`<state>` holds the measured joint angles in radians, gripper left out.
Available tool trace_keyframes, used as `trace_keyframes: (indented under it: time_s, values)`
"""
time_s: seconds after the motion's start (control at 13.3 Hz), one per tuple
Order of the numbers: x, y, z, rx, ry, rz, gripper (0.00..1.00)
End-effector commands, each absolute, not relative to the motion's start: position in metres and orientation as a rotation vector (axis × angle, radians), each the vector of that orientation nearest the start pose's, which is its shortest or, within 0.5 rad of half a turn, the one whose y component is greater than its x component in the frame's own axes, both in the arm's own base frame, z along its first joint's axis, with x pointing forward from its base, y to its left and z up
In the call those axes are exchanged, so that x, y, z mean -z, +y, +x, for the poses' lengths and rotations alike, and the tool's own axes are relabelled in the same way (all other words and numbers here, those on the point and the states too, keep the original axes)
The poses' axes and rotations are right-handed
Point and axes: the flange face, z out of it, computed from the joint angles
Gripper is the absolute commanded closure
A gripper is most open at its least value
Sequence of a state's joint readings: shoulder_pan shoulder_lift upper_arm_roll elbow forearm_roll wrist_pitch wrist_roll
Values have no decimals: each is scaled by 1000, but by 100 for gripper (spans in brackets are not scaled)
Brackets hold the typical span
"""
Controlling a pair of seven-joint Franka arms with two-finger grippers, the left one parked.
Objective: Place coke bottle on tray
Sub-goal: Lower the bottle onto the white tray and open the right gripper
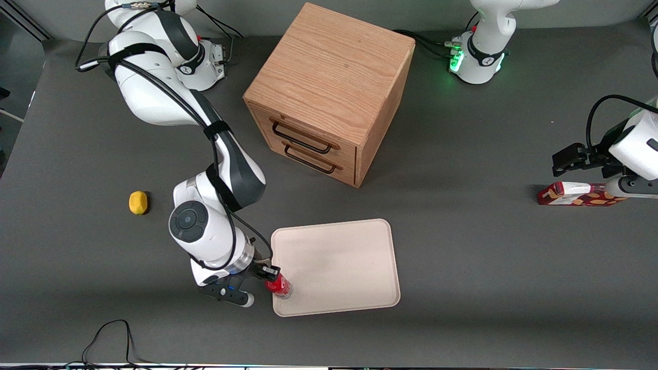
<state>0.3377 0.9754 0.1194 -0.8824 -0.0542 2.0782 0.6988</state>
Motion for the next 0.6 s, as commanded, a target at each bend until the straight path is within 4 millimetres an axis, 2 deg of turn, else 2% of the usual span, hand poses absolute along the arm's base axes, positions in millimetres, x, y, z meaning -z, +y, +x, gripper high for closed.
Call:
trace_keyframes:
  time_s: [0.0,0.08,0.15,0.23,0.53]
  values:
    - [-334,321,748,295,447,-2937,66]
    - [-332,322,748,294,444,-2939,56]
    - [-328,322,749,310,438,-2945,12]
    - [-326,328,746,321,417,-2958,1]
    - [-328,330,744,324,451,-2967,0]
